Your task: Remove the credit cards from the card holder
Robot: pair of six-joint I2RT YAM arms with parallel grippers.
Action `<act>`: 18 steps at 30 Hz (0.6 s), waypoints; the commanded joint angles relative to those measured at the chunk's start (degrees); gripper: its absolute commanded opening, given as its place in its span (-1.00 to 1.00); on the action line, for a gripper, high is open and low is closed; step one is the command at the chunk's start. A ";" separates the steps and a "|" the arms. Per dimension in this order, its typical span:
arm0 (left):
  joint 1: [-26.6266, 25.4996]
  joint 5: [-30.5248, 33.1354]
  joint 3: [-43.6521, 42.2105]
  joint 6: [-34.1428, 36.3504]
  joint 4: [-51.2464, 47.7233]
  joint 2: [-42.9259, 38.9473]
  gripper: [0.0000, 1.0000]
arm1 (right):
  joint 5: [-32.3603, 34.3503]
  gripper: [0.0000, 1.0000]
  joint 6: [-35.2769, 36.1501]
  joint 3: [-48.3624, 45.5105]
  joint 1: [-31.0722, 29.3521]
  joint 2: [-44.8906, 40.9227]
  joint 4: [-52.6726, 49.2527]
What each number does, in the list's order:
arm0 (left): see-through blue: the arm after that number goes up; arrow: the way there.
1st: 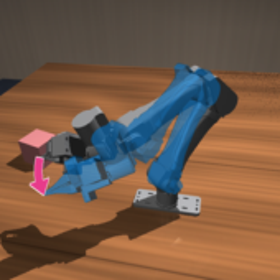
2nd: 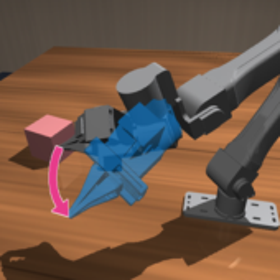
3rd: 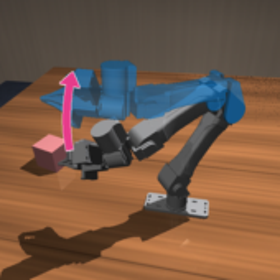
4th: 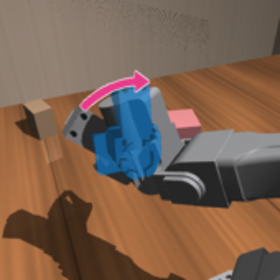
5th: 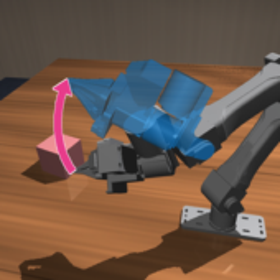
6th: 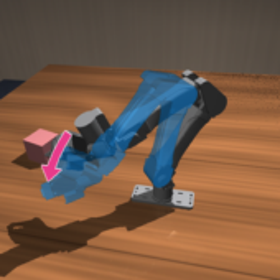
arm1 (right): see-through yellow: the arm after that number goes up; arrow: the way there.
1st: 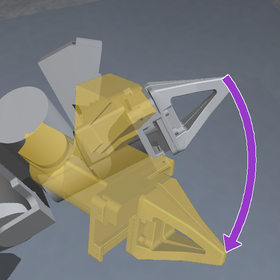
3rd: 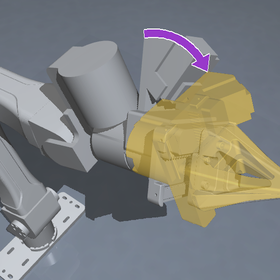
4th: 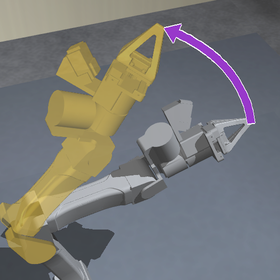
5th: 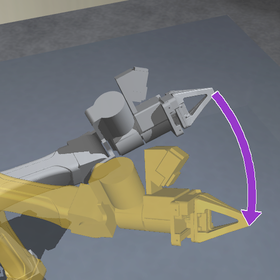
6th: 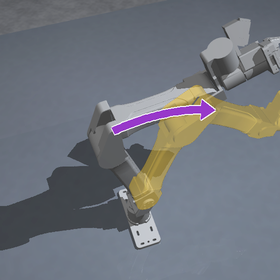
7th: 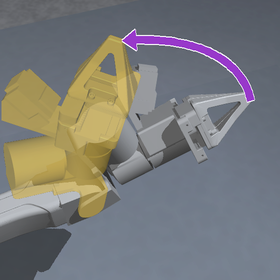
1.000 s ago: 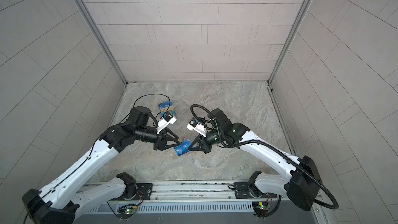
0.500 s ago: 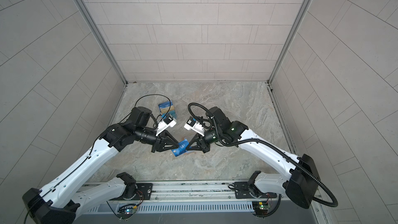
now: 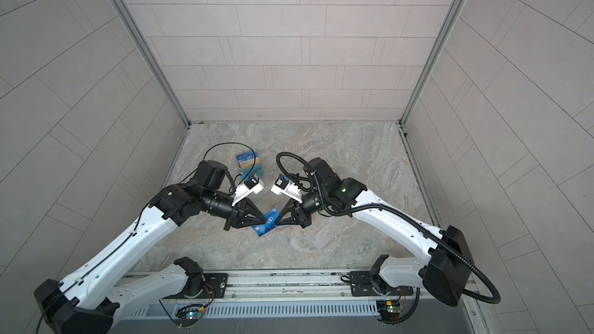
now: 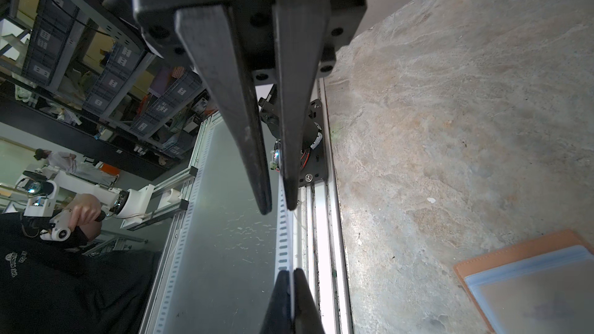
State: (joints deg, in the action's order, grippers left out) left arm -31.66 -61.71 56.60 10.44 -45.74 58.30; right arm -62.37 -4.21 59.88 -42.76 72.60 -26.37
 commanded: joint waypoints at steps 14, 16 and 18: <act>2.47 17.34 4.00 8.54 -0.94 -0.62 -1.00 | 20.77 0.21 -3.17 0.19 5.52 -0.79 -2.65; 5.17 21.66 5.32 10.86 -0.12 -0.18 -1.00 | 23.18 0.31 -4.62 0.10 7.73 -1.21 -3.09; 7.49 25.23 6.72 12.74 0.97 0.72 -1.00 | 25.76 0.41 -5.09 0.18 8.85 -1.70 -4.04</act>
State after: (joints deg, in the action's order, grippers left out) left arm -26.63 -44.36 60.62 18.09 -46.52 58.70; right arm -42.92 -8.38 60.07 -35.07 72.62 -28.29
